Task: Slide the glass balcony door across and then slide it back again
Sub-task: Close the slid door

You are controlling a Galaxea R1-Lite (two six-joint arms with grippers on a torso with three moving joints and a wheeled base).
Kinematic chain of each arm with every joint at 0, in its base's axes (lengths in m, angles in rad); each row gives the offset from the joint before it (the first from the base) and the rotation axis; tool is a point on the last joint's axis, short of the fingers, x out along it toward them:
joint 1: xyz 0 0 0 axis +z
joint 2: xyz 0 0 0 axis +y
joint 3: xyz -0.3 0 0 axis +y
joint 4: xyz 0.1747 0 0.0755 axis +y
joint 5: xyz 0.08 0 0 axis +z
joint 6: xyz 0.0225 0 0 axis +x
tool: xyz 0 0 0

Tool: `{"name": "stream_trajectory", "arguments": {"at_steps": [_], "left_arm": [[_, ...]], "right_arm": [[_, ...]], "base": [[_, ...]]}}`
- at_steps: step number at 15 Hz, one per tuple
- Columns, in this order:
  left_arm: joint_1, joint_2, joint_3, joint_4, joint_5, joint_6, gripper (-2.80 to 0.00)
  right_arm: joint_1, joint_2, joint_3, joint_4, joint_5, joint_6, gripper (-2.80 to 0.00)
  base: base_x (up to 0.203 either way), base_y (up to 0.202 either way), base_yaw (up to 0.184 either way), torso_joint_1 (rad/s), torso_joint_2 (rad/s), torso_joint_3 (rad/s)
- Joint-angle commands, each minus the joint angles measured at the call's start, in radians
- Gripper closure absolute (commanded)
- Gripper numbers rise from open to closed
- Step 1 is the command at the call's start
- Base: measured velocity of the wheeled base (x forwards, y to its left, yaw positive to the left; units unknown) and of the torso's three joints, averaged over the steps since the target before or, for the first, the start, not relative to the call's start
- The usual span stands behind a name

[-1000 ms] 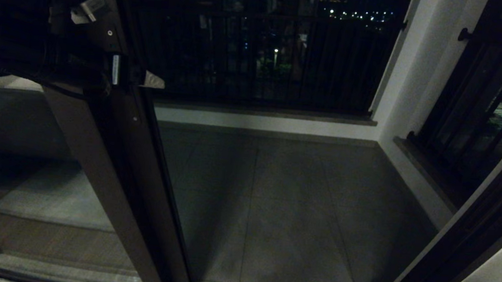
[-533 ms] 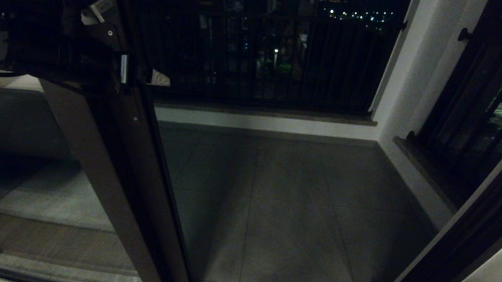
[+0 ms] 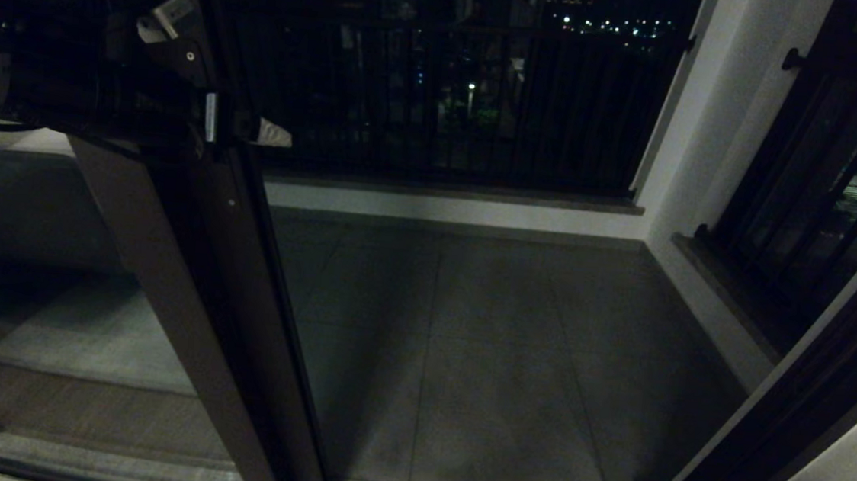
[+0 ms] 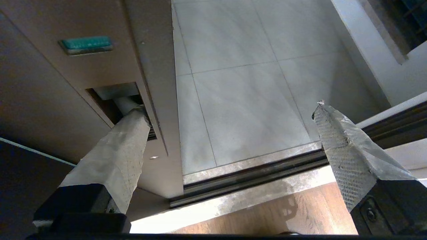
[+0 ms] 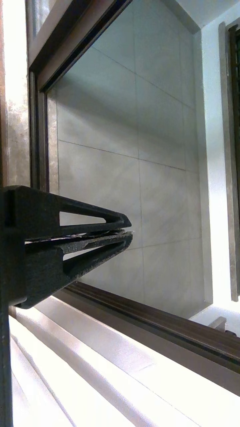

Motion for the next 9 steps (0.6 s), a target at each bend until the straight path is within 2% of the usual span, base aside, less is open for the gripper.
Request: {"name": "stream_trajectory", "arguments": {"at_steps": [1, 9], "left_arm": [[-0.008, -0.001, -0.001, -0.001, -0.004, 0.0, -2.8], [-0.051, 0.005, -0.001, -0.002, 0.004, 0.0, -2.8]], "right_arm": [[0.0, 0.0, 0.0, 0.0, 0.0, 0.0, 0.0], [0.0, 0.0, 0.0, 0.002, 0.0, 0.0, 0.0]], "base": [[0.0, 0.0, 0.0, 0.0, 0.0, 0.0], [0.0, 0.0, 0.0, 0.0, 0.0, 0.0]]}}
